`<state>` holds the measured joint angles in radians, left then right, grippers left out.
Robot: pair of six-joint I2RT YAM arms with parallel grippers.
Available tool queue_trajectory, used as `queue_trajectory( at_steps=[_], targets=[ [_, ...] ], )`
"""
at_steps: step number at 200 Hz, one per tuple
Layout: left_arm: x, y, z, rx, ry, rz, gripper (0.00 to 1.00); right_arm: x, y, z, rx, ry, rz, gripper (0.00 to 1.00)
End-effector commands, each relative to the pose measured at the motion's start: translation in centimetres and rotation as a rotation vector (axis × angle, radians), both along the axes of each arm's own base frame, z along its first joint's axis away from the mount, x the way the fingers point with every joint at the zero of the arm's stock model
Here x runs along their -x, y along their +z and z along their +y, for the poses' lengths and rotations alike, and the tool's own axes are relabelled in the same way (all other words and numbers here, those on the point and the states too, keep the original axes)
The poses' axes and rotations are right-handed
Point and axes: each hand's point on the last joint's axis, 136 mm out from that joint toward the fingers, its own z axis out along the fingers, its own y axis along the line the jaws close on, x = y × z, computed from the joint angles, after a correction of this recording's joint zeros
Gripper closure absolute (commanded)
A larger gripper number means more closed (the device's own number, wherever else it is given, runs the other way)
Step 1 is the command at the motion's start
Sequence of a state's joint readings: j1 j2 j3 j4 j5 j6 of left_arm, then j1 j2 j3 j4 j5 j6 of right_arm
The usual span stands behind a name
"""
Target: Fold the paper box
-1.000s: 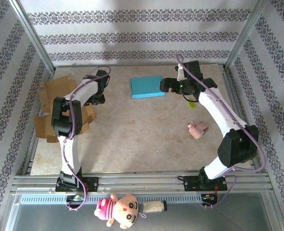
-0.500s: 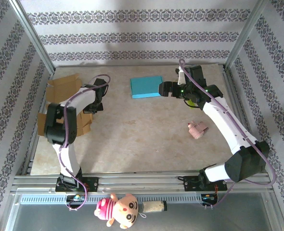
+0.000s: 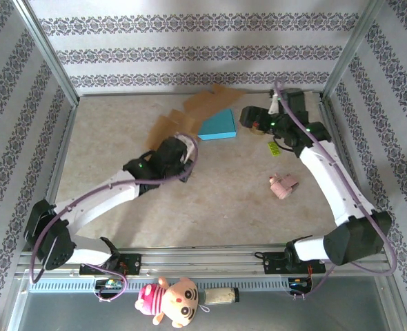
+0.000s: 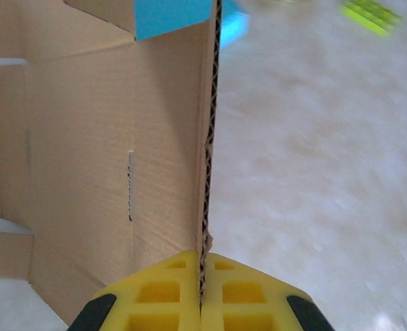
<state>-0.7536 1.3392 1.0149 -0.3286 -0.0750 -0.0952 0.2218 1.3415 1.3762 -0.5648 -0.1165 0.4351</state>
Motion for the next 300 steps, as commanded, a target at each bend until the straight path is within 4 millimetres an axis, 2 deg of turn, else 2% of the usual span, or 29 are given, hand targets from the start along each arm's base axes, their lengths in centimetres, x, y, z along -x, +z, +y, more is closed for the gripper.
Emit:
queue_trajectory(
  at_steps=[1, 16, 33, 53, 66, 80, 85, 100, 104, 133, 148, 169, 182, 195, 203, 232, 253, 282, 300],
  targets=[
    [2.3, 0.4, -3.2, -0.041, -0.308, -0.184, 1.0, 1.6, 3.9, -4.4, 0.007, -0.143, -0.123, 0.03],
    [3.8, -2.4, -2.2, -0.169, -0.412, -0.142, 1.0, 3.0, 4.8, -7.6, 0.027, -0.262, -0.165, 0.02],
    [5.5, -4.7, -0.6, -0.299, -0.515, -0.116, 1.0, 4.3, 5.7, -9.9, 0.074, -0.33, -0.217, 0.02],
    [7.7, -6.2, 0.9, -0.396, -0.69, -0.195, 1.0, 4.7, 5.5, -10.4, 0.123, -0.325, -0.228, 0.02],
    [7.9, -6.2, 2.0, -0.44, -0.708, -0.266, 1.0, 4.2, 5.0, -9.7, 0.122, -0.278, -0.207, 0.02],
    [8.1, -6.3, 3.2, -0.481, -0.739, -0.263, 1.0, 3.3, 4.2, -7.8, 0.083, -0.182, -0.18, 0.02],
    [8.0, -6.4, 3.7, -0.505, -0.742, -0.264, 0.93, 2.9, 3.7, -7.0, 0.059, -0.146, -0.165, 0.02],
    [7.6, -6.5, 4.4, -0.548, -0.726, -0.29, 0.48, 1.6, 2.6, -4.7, -0.013, -0.043, -0.122, 0.02],
    [7.5, -6.4, 4.5, -0.546, -0.716, -0.298, 0.41, 1.2, 2.3, -4.0, -0.025, -0.012, -0.111, 0.02],
    [7.0, -5.3, 4.5, -0.445, -0.646, -0.293, 0.18, -0.9, -0.6, 1.0, 0.022, 0.229, -0.046, 0.02],
    [6.1, -4.0, 4.7, -0.315, -0.543, -0.223, 0.0, -2.2, -2.7, 2.9, 0.073, 0.321, 0.011, 0.02],
    [2.7, -0.7, 6.2, 0.04, -0.216, -0.123, 0.0, -4.2, -5.9, 5.7, 0.163, 0.444, 0.07, 0.02],
    [-0.4, 0.9, 9.4, 0.26, 0.112, -0.056, 0.0, -5.4, -8.0, 7.9, 0.201, 0.531, 0.104, 0.02],
    [-2.0, 1.0, 12.3, 0.456, 0.363, 0.089, 0.0, -6.0, -9.7, 10.3, 0.2, 0.643, 0.155, 0.02],
    [-2.5, 0.7, 13.1, 0.546, 0.437, 0.174, 0.0, -6.4, -10.9, 11.3, 0.206, 0.687, 0.194, 0.04],
    [-2.8, -0.9, 14.0, 0.755, 0.59, 0.397, 0.01, -6.9, -13.6, 15.4, 0.231, 0.854, 0.259, 0.05],
    [-2.5, -1.7, 14.3, 0.843, 0.646, 0.459, 0.01, -6.9, -15.2, 17.8, 0.271, 0.944, 0.278, 0.05],
    [-1.0, -3.1, 15.0, 0.731, 0.668, 0.501, 0.0, -7.3, -17.2, 20.1, 0.351, 1.004, 0.276, 0.03],
    [0.1, -3.4, 15.9, 0.622, 0.678, 0.508, 0.0, -7.6, -18.5, 20.7, 0.402, 1.023, 0.27, 0.02]
  ],
)
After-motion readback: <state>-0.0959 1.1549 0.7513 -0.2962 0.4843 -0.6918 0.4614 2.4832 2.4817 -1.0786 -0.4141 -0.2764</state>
